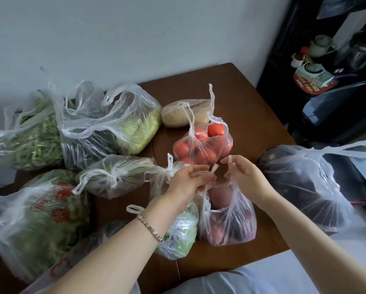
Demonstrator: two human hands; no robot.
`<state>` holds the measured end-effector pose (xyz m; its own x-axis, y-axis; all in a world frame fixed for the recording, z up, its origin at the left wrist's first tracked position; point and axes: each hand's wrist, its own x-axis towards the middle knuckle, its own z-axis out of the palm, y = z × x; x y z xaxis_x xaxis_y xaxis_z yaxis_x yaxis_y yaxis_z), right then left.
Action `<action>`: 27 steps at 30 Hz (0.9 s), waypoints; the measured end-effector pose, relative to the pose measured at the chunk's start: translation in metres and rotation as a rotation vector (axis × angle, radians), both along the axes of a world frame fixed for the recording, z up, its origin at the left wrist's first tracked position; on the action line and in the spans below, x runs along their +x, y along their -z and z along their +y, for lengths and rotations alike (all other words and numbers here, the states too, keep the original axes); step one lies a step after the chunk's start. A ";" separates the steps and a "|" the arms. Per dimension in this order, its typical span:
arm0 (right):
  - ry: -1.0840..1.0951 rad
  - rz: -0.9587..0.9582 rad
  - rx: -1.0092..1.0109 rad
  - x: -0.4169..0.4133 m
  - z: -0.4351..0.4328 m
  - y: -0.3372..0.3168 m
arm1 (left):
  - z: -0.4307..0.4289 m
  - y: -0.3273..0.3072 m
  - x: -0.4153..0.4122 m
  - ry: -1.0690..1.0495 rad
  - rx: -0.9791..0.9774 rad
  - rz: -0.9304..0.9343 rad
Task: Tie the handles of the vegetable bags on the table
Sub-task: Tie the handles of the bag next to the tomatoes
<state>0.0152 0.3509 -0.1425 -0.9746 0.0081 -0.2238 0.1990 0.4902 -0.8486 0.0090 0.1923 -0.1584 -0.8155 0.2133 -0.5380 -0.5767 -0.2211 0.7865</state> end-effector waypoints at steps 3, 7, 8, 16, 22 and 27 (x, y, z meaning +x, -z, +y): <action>0.017 -0.094 -0.126 0.005 -0.001 0.007 | 0.000 0.002 0.001 0.009 0.028 -0.024; 0.124 -0.142 -0.332 0.011 -0.006 0.010 | 0.001 0.001 0.000 0.083 -0.033 -0.021; 0.134 -0.144 -0.367 0.012 -0.008 0.009 | 0.001 0.000 0.000 0.104 -0.068 -0.015; 0.024 -0.159 -0.323 0.012 -0.004 0.007 | 0.006 -0.004 -0.002 0.137 -0.209 0.047; 0.131 -0.179 -0.434 0.009 -0.007 0.005 | 0.009 0.003 -0.006 0.136 -0.341 0.076; 0.391 -0.307 -0.394 0.005 -0.013 0.020 | 0.012 0.008 0.000 0.358 -0.471 0.268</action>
